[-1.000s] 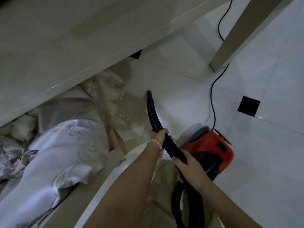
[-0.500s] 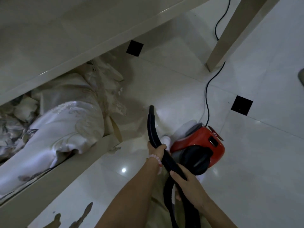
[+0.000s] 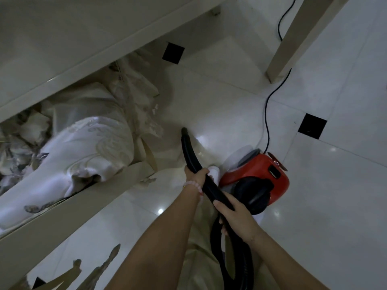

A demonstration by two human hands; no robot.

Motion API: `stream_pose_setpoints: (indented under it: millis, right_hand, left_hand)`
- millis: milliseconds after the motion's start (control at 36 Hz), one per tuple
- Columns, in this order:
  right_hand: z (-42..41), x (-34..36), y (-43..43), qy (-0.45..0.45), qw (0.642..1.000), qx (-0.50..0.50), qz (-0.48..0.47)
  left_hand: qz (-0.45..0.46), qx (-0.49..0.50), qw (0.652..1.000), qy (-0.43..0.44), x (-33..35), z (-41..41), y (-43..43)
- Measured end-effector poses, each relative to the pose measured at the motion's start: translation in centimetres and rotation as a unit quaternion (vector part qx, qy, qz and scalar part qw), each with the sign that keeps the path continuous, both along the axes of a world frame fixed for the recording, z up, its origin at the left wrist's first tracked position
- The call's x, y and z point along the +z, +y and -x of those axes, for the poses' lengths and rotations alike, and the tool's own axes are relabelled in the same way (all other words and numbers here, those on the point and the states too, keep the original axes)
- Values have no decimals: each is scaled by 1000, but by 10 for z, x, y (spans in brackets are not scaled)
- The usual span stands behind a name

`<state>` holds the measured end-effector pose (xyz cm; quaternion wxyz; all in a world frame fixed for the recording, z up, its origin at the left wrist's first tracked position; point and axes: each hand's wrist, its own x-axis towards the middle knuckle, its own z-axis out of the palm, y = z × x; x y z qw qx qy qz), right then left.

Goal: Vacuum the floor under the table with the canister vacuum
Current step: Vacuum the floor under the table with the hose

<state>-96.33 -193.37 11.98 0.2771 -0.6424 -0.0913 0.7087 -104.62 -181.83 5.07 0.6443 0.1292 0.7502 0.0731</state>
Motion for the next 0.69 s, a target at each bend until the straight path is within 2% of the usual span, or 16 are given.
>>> stream_pose_setpoints:
  millis: [139, 472, 694]
  right_hand:
    - [-1, -5, 18, -11, 1000, -2, -11]
    - [5, -22, 27, -33, 999, 7, -15]
    - [1, -25, 34, -15, 1000, -3, -5]
  left_hand:
    - [-37, 2, 999, 2, -6, -2, 20]
    - [-33, 7, 999, -1, -8, -2, 35]
    - [-68, 16, 996, 58, -18, -2, 35]
